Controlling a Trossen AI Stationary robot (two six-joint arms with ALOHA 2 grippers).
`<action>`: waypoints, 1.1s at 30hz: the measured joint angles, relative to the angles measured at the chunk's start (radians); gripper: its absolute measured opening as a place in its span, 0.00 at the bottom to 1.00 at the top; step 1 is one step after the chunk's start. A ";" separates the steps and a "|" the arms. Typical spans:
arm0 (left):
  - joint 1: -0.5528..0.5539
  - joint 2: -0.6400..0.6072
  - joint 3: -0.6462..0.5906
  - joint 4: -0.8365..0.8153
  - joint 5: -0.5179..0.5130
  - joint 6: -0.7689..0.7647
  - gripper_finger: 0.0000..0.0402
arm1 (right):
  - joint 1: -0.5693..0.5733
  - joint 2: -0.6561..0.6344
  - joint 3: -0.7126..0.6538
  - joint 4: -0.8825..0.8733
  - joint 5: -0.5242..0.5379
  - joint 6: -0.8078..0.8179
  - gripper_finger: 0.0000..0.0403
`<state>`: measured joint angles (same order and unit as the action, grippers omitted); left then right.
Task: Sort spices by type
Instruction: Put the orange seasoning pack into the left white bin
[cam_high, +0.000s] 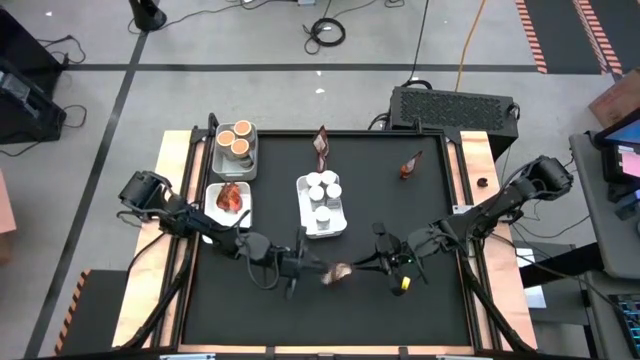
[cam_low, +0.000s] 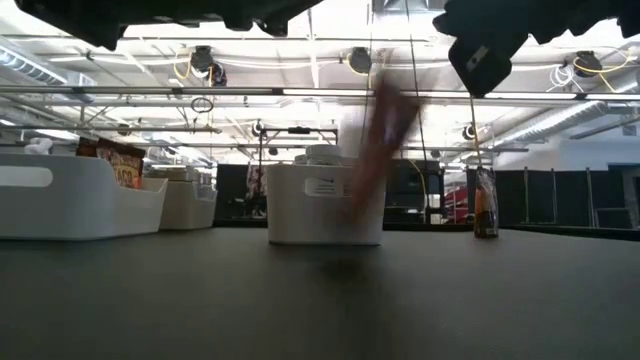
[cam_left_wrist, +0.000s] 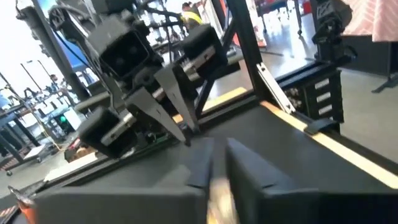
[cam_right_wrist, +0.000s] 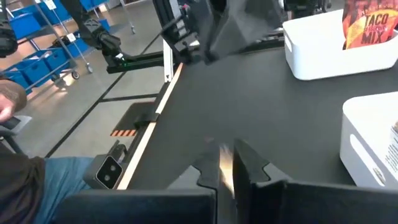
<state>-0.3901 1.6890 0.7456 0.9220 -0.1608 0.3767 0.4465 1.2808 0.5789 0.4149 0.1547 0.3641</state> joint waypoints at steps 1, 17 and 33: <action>0.000 0.000 0.000 -0.005 0.000 -0.001 0.06 | 0.000 0.000 0.000 0.007 0.000 -0.006 0.00; -0.013 -0.001 0.000 -0.054 -0.022 -0.026 0.01 | 0.000 0.000 0.000 -0.040 -0.004 0.012 0.00; -0.027 -0.001 0.000 -0.337 -0.024 -0.188 0.37 | 0.108 0.224 0.001 -0.014 -0.050 -0.136 0.19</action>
<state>-0.4175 1.6878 0.7452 0.5846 -0.1852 0.1883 0.5550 1.5049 0.5800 0.4005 0.1049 0.2279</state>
